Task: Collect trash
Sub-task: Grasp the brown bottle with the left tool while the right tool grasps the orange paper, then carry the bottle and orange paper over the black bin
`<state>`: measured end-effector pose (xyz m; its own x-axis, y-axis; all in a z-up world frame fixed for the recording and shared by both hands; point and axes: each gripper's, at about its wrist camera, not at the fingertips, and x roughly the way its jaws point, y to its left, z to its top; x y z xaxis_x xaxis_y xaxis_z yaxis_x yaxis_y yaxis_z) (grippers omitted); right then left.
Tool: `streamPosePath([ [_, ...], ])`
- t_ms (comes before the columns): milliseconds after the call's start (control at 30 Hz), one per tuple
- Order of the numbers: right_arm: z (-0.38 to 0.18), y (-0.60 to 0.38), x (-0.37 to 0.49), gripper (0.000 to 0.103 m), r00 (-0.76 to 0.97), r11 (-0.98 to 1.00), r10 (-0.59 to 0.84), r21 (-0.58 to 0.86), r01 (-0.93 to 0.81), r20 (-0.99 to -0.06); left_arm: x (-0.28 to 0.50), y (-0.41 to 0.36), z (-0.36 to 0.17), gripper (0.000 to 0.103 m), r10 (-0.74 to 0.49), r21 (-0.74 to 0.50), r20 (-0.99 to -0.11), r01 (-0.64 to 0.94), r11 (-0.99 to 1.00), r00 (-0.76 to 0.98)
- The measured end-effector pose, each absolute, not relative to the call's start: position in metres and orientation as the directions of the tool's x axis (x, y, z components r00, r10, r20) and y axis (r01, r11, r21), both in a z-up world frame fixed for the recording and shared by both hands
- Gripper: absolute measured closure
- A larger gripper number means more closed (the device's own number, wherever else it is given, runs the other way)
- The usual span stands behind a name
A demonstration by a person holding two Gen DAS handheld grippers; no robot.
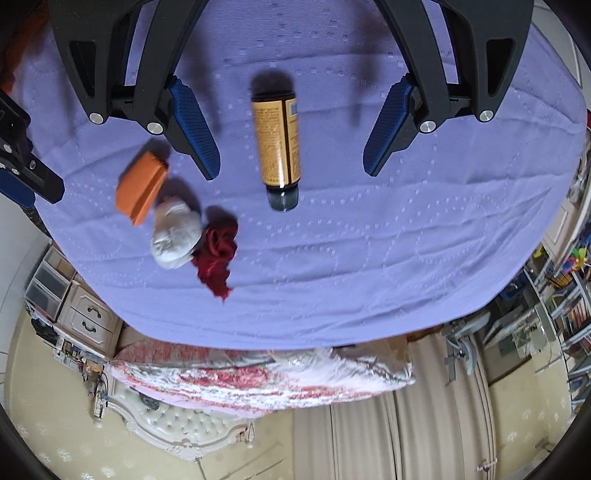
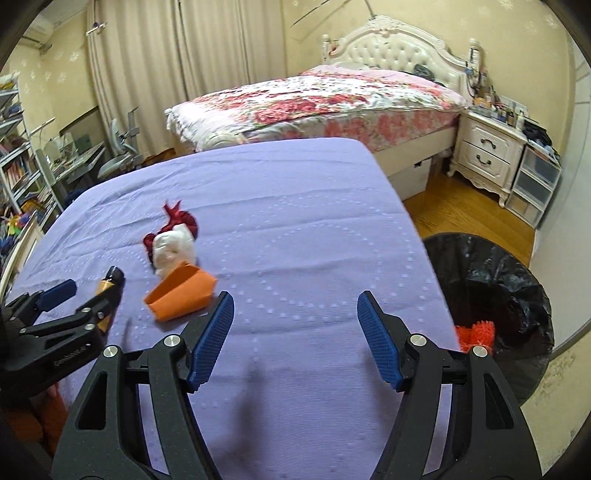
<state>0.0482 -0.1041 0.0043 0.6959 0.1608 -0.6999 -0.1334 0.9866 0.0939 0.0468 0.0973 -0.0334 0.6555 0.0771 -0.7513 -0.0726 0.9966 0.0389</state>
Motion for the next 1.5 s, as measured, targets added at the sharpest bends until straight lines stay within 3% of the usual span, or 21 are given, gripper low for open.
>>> streamPosePath([
  [67,0.004,-0.096,0.047,0.035,0.692,0.985,0.167,0.089,-0.147,-0.702,0.049,0.1,-0.037,0.028,0.05,0.014,-0.771,-0.061,0.998,0.634],
  [133,0.004,-0.088,0.047,0.035,0.687,0.983,0.173,0.085,-0.16,-0.706,0.048,0.103,-0.04,0.037,0.034,0.003,-0.783,-0.051,0.999,0.621],
  [200,0.003,-0.081,0.047,0.035,0.683,0.982,0.177,0.08,-0.172,-0.708,0.049,0.105,-0.043,0.052,0.015,-0.012,-0.796,-0.04,0.999,0.605],
  [400,0.003,-0.059,0.049,0.035,0.668,0.975,0.2,0.078,-0.208,-0.717,0.042,0.117,-0.043,0.076,0.0,-0.025,-0.781,-0.031,0.999,0.624],
  [833,-0.01,-0.015,0.059,0.029,0.624,0.956,0.218,0.035,-0.293,-0.75,0.032,0.145,-0.039,0.078,0.018,-0.05,-0.768,-0.089,0.995,0.64],
  [867,-0.012,-0.014,0.06,0.03,0.617,0.955,0.215,0.03,-0.296,-0.757,0.032,0.146,-0.039,0.078,0.017,-0.053,-0.768,-0.09,0.994,0.64],
  [967,-0.014,-0.013,0.06,0.044,0.607,0.953,0.208,0.019,-0.303,-0.767,0.033,0.148,-0.039,0.078,0.01,-0.063,-0.768,-0.091,0.994,0.64],
  [1500,-0.007,-0.029,0.045,0.045,0.649,0.958,0.178,-0.02,-0.286,-0.74,0.027,0.159,-0.036,0.078,-0.019,-0.107,-0.75,-0.093,0.99,0.661],
])
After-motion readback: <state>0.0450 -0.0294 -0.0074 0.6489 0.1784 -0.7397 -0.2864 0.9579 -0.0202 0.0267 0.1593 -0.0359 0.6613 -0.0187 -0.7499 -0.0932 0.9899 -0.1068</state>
